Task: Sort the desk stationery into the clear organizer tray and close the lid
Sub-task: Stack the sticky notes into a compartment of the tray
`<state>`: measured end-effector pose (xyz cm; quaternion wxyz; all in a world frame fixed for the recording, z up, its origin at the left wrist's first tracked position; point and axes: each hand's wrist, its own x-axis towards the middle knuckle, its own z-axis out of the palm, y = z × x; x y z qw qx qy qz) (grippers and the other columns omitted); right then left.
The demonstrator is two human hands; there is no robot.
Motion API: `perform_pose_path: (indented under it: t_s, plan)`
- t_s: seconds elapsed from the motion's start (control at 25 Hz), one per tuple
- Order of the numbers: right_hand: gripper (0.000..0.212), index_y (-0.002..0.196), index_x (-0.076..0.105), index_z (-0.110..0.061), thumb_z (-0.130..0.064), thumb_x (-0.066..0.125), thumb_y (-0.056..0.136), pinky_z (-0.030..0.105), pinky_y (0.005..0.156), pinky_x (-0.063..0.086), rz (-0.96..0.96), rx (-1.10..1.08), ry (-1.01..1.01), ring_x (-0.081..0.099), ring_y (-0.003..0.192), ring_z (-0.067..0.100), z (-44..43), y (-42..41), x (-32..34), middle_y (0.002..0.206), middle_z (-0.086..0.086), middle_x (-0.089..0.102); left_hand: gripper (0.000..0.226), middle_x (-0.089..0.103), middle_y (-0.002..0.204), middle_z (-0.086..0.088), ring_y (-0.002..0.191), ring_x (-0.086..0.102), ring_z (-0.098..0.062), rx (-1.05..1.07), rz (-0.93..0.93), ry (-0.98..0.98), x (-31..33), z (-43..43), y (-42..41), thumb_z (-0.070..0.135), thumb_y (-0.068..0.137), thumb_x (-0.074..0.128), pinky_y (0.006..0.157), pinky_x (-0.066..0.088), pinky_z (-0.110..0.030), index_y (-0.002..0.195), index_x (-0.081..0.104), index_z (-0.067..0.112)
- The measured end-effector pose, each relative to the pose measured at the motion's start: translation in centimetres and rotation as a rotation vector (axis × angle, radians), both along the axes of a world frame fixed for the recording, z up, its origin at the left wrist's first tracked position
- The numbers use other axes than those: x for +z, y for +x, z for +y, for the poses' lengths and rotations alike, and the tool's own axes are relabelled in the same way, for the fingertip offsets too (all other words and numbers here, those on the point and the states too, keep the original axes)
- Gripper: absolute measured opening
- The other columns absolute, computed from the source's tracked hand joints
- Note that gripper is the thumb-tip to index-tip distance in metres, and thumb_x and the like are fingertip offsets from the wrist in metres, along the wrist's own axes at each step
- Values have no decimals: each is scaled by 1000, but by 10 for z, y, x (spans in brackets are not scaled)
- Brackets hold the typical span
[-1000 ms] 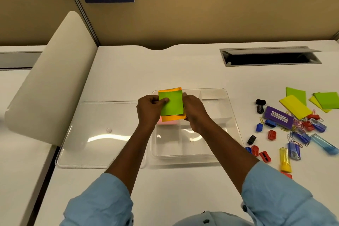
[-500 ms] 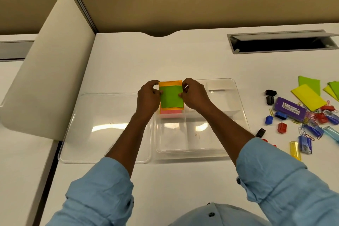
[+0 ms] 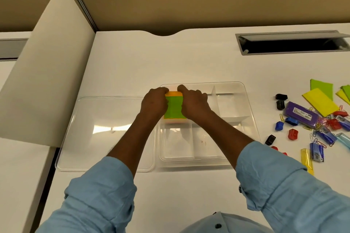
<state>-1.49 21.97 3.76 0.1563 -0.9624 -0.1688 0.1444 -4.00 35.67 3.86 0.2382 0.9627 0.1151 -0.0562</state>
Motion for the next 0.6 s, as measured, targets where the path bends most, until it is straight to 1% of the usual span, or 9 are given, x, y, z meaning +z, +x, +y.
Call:
perform_pose_path:
  t_s: [0.04,0.12,0.2,0.32,0.48,0.6]
  plan:
    - [60,132,37,-23,-11,59,78,43,90,35,-30,22,-28,52,104,33,1,-1,-2,102,9,61,30,65,110,-17,101,60,-35,-30,7,69,1,-2,1,10,85,55,80,47,-36,114,61,10]
    - [56,132,39,-21,-12,58,79,43,90,34,-90,38,-59,50,107,33,2,-4,-5,107,11,61,20,65,102,-19,95,60,-35,-92,36,205,3,-9,3,10,84,53,71,44,-35,102,59,5]
    - [53,129,42,-19,-13,57,79,42,89,34,-136,44,-80,48,108,34,3,-7,-9,110,12,59,16,65,99,-18,94,60,-35,-139,57,315,4,-14,4,9,85,52,71,43,-35,98,58,5]
    - [50,128,45,-17,-13,58,80,42,92,33,-155,37,-88,45,114,33,3,-7,-14,118,13,54,17,65,100,-15,99,57,-32,-182,64,434,2,-18,3,11,87,49,72,40,-34,100,58,7]
    - [40,122,50,-13,-11,57,83,42,93,33,-191,27,-59,41,118,32,3,-4,-18,124,13,48,17,61,102,-14,101,50,-32,-172,14,442,-5,-20,0,12,88,46,70,34,-34,99,58,7]
    - [42,124,51,-10,-11,58,83,43,96,33,-187,66,-79,38,121,33,0,-1,-18,131,14,43,20,55,107,-16,103,47,-33,-119,-44,352,-13,-18,-5,9,86,50,75,37,-37,104,57,7]
